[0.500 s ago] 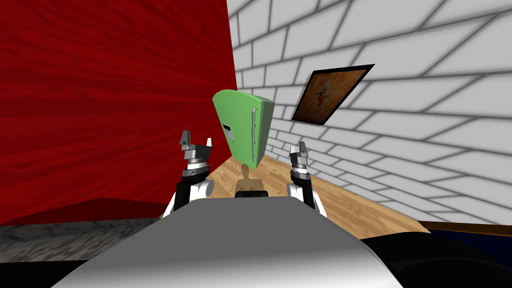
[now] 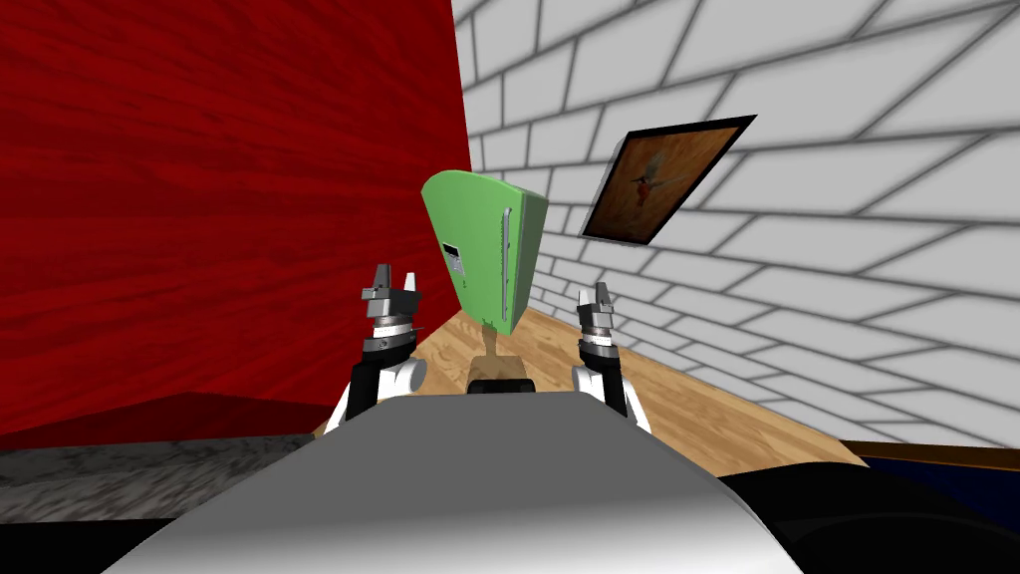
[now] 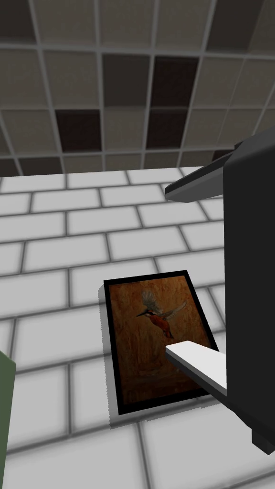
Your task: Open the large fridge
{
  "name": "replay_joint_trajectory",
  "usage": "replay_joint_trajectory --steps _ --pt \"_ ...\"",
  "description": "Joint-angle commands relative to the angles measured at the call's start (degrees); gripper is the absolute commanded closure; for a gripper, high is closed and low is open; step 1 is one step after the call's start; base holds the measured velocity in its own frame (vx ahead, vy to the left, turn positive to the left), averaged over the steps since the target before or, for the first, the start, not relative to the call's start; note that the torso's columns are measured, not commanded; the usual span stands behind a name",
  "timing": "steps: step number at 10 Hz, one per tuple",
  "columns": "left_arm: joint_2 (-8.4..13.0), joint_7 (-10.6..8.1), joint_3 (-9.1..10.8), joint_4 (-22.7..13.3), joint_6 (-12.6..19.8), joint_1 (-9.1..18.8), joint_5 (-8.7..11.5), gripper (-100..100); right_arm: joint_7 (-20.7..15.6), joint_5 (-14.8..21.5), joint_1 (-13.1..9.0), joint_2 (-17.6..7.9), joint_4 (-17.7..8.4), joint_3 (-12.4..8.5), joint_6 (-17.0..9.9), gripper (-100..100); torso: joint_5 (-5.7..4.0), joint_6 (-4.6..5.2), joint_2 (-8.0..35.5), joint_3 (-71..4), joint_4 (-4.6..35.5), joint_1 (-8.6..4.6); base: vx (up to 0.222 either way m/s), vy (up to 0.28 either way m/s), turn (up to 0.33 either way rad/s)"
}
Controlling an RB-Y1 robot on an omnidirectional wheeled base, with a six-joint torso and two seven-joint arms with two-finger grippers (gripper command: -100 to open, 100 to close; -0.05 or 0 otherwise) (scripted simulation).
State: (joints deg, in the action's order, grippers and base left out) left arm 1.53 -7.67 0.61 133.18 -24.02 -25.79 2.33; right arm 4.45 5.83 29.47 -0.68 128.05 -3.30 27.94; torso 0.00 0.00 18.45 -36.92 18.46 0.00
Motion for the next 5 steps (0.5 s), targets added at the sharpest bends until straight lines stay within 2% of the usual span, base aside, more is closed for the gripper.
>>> replay_joint_trajectory --steps 1,4,5 --pt "0.00 0.00 0.00 0.00 0.00 0.00 0.00 0 0.00 0.00 0.00 0.00 0.00 0.00 0.00 0 0.00 0.00 4.24 -8.44 4.23 0.00 0.000 0.000 0.000" --pt "0.00 0.00 0.00 0.00 0.00 0.00 0.00 0 0.00 0.00 0.00 0.00 0.00 0.00 0.00 0 0.00 0.00 16.93 -33.81 16.92 0.00 0.000 0.000 0.000" --pt "2.31 -0.38 0.57 0.50 0.77 -0.41 0.97 -100 0.00 0.00 0.00 0.00 0.01 0.00 0.00 0 0.00 0.00 21.16 -42.27 21.14 0.00 0.054 -0.040 0.091"
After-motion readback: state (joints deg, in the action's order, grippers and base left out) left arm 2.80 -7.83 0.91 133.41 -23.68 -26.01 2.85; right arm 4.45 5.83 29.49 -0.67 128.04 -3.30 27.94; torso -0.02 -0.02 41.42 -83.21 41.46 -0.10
